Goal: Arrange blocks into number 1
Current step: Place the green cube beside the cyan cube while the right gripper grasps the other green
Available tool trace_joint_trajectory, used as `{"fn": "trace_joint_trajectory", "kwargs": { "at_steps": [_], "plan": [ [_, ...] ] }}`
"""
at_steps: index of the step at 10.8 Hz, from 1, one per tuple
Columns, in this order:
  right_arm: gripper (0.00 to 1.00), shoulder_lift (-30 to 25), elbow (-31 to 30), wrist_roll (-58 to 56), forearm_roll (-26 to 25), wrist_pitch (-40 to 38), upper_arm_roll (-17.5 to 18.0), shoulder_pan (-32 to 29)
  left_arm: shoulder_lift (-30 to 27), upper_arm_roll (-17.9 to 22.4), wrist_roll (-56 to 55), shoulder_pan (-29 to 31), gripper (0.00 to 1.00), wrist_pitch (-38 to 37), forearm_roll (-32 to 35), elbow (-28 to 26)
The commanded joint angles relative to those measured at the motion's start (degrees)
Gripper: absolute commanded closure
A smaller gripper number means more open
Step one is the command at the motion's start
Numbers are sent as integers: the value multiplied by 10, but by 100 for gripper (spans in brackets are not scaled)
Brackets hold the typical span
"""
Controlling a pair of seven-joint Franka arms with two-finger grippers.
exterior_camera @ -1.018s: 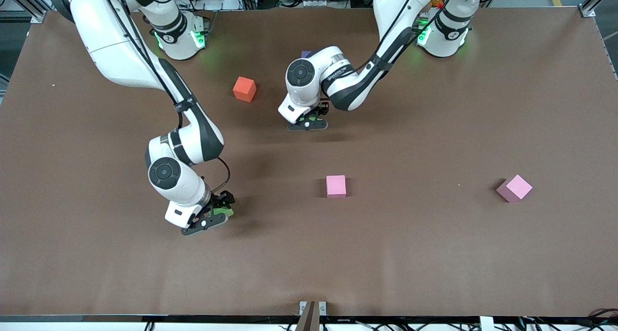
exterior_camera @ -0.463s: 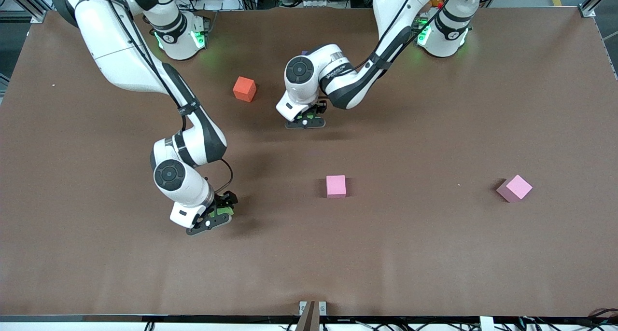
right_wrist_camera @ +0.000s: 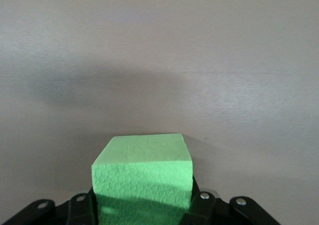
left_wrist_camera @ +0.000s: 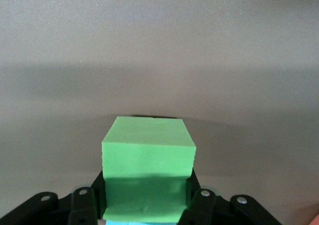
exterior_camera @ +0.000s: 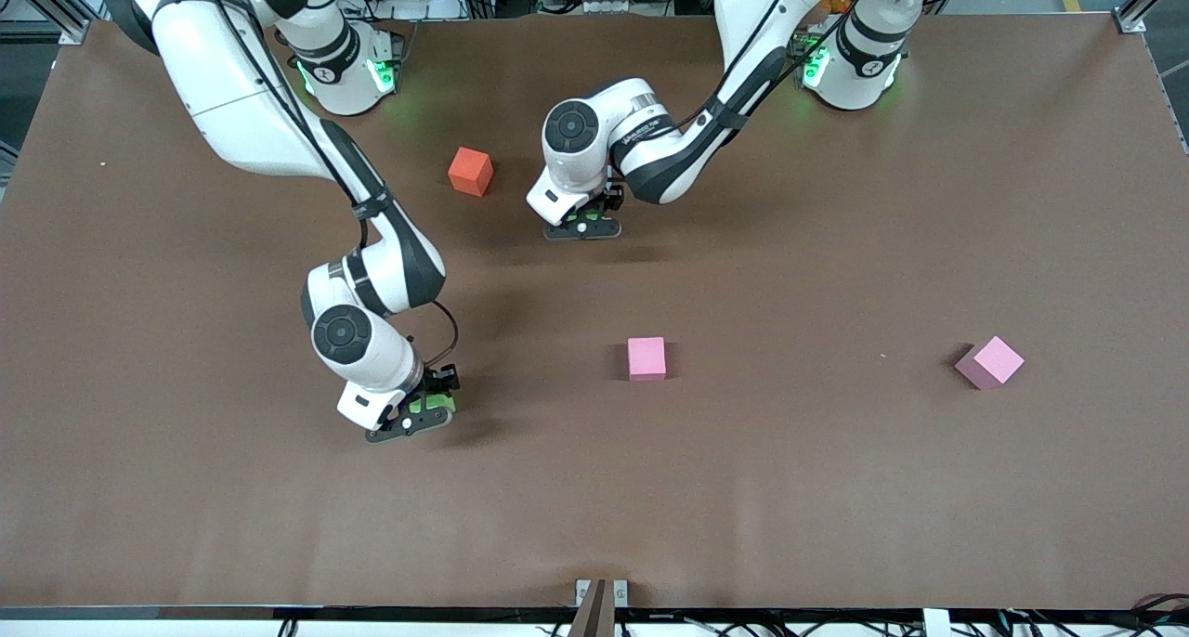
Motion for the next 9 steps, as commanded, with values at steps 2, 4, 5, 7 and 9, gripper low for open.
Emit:
{"fn": "trace_joint_trajectory", "kwargs": {
  "at_steps": [2,4,5,7,9],
  "plan": [
    [100,-10,2,61,-5,-42,6,20,-15,-8,-22,2,100,21,18,-27],
    [100,-9,2,61,-6,-38,6,20,-12,-8,-24,1,100,22,18,-27],
    [100,-9,3,61,-6,-38,6,20,-10,-8,-23,1,34,22,18,-27],
    [100,-8,5,77,-4,-37,6,22,-14,-8,-23,3,0,21,19,-27],
    [100,-8,8,119,-4,-39,6,32,-43,-3,-22,7,0,15,18,-25]
  ]
}}
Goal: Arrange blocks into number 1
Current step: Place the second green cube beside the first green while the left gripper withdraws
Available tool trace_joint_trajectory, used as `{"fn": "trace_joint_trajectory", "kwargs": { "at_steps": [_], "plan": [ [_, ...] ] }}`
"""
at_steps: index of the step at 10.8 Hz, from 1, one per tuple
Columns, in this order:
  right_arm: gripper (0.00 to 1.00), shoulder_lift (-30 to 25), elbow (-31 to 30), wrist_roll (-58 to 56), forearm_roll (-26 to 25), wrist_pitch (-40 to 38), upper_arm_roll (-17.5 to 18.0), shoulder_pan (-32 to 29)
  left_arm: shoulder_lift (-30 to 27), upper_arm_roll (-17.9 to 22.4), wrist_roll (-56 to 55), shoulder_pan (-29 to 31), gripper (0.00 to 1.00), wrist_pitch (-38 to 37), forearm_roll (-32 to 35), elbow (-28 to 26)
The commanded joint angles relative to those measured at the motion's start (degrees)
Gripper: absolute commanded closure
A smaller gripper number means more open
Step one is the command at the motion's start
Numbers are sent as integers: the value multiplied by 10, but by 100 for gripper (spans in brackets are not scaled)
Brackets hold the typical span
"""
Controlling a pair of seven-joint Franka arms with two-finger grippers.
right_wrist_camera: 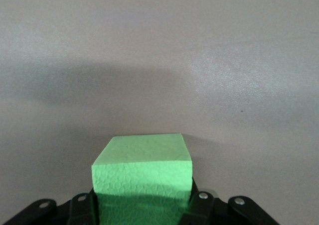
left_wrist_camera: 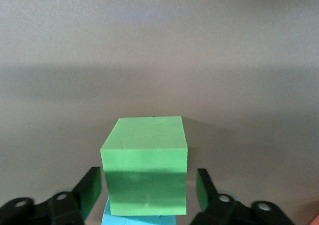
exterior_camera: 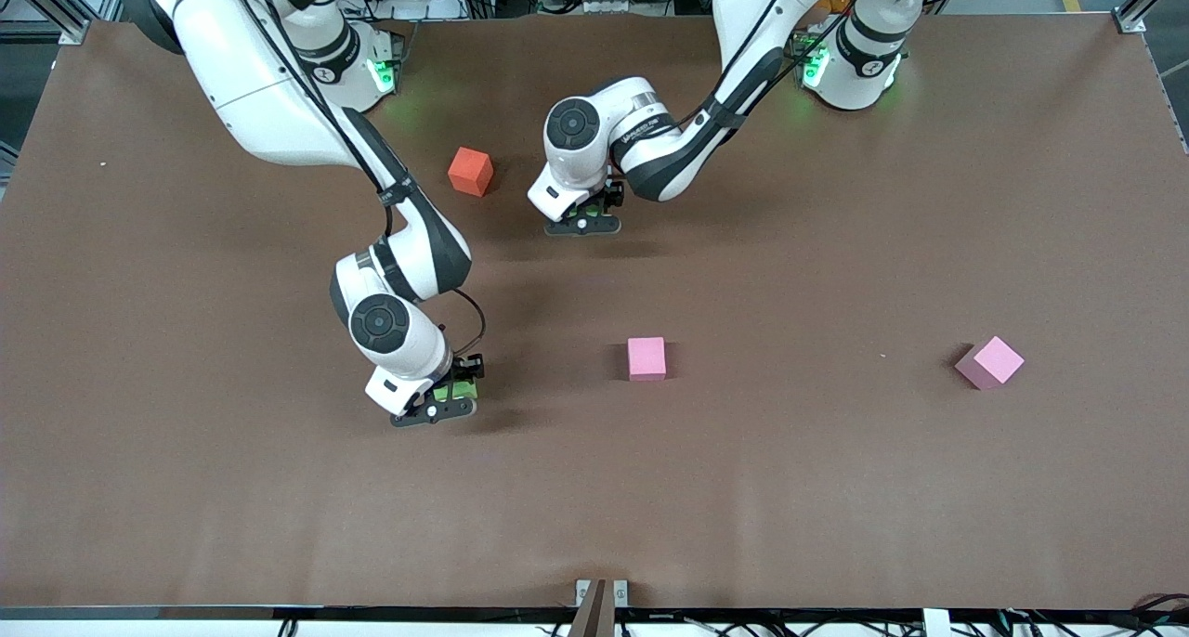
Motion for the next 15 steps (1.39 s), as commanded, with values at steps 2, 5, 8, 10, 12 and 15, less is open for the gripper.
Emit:
{"fn": "trace_joint_trajectory", "kwargs": {
  "at_steps": [2,5,8,10,12,15],
  "plan": [
    [100,-11,4,121,-4,-14,11,41,-89,12,-13,24,0,-37,18,-5],
    [100,-17,-1,234,-4,-15,42,93,-184,25,77,99,0,-100,10,-2],
    [100,-56,-31,294,-5,-66,65,148,-220,24,155,198,0,-144,9,19],
    [100,-109,-117,300,-5,-53,65,165,-215,25,228,239,0,-193,9,56],
    [100,-128,-169,318,-5,-16,65,179,-217,25,294,286,0,-198,-13,62],
    [100,-118,-174,373,-5,39,65,200,-237,25,352,345,0,-240,-14,71]
  ]
}}
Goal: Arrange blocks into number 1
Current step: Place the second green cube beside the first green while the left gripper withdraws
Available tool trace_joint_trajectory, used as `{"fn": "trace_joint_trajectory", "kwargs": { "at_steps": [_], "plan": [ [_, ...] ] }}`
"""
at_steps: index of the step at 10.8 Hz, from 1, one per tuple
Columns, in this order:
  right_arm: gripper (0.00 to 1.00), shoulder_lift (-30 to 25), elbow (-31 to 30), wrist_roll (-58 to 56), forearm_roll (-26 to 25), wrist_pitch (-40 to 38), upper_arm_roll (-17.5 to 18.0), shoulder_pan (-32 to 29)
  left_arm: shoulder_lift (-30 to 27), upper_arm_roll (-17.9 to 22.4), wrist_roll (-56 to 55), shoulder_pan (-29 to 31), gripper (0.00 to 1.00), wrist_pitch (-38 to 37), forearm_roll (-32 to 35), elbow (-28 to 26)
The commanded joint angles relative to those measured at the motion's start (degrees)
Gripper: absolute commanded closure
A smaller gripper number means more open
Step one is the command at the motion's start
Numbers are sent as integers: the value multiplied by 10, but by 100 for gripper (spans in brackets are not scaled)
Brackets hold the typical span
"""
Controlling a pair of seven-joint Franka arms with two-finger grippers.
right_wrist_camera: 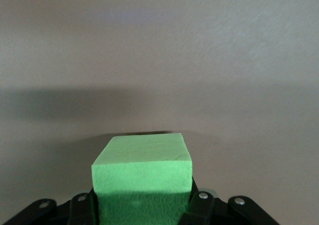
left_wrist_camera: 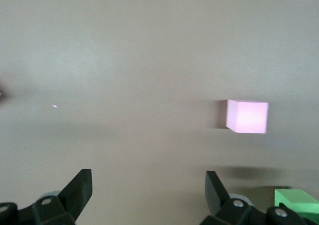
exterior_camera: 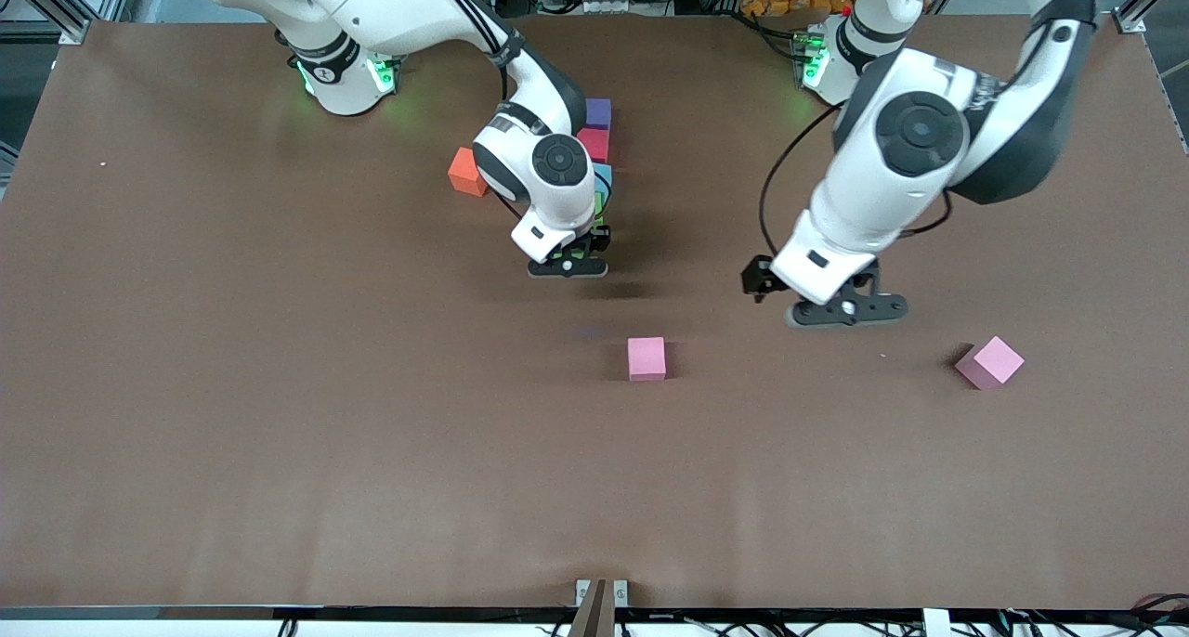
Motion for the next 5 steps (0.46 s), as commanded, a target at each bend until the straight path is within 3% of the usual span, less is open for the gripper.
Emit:
{"fn": "trace_joint_trajectory", "kwargs": {
  "at_steps": [1,2,3,4,5],
  "plan": [
    [100,-15,-16,25,-5,14,0,5,-25,-7,51,46,0,-45,-11,12],
    [99,-15,-16,30,-5,13,0,11,-40,-8,62,63,0,-66,-10,25],
    [59,-15,-16,47,-5,6,0,18,-46,-6,74,74,0,-95,-10,33],
    [1,-15,-18,57,-10,0,0,21,-58,-6,107,96,0,-118,-12,45],
    [0,-16,-17,56,-13,-11,-1,22,-72,-6,144,116,0,-128,-13,47]
  ]
}}
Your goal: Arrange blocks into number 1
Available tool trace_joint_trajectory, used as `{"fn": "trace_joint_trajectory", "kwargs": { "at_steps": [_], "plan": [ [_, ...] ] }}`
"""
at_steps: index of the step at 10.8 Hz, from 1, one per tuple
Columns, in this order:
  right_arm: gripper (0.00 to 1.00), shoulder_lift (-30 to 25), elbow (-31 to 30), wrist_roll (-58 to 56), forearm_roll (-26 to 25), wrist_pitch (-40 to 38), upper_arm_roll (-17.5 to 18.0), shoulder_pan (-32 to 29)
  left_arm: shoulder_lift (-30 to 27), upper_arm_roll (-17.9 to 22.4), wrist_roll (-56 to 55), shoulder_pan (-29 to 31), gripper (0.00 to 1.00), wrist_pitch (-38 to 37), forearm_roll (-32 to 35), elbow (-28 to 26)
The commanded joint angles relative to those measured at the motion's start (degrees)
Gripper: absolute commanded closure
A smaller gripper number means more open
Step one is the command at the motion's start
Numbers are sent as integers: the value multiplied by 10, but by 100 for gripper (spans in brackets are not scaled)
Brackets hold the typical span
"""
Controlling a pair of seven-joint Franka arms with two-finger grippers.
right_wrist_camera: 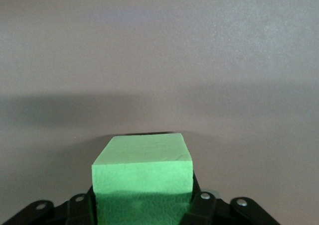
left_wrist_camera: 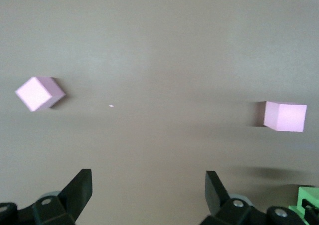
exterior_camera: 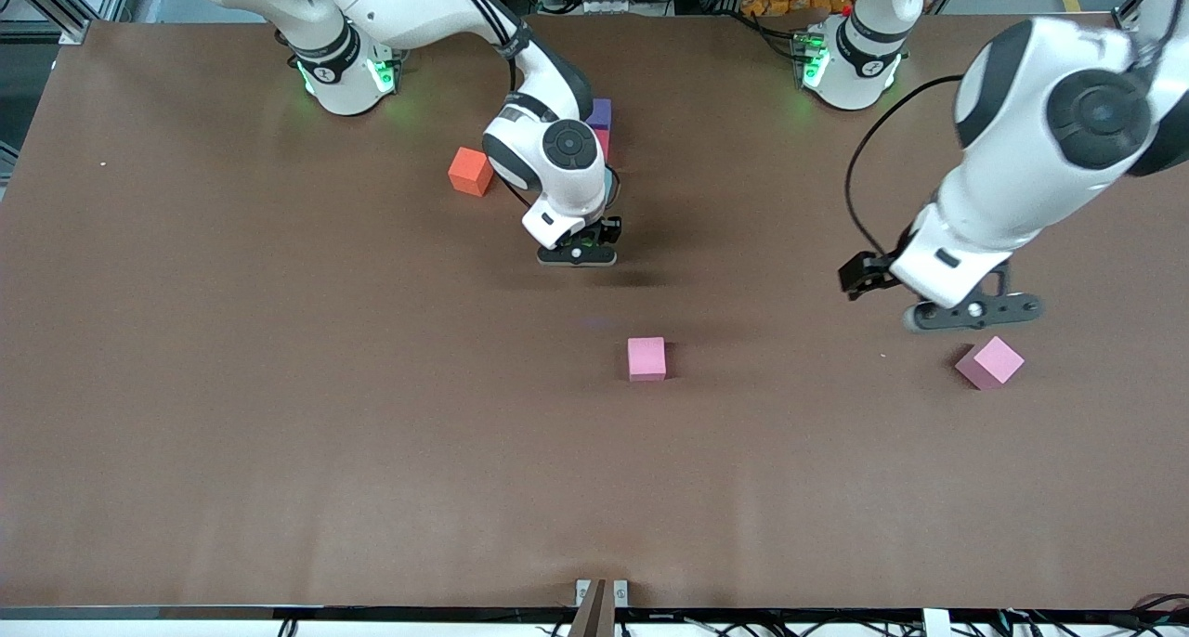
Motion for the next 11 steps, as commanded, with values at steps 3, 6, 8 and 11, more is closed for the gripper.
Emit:
{"fn": "trace_joint_trajectory", "kwargs": {
  "at_steps": [3,6,8,11],
  "plan": [
    [0,-29,-8,-3,-12,-12,-5,-38,-47,8,76,42,0,-50,-17,-1],
    [0,-58,-6,-120,-11,-19,-5,-142,-59,2,76,42,0,-61,-17,2],
    [0,-63,-7,-256,-11,-43,-4,-230,-83,7,81,44,0,-83,-22,4],
    [0,-101,-7,-439,-9,-126,-2,-350,-118,11,108,57,0,-109,-28,4]
  ]
}}
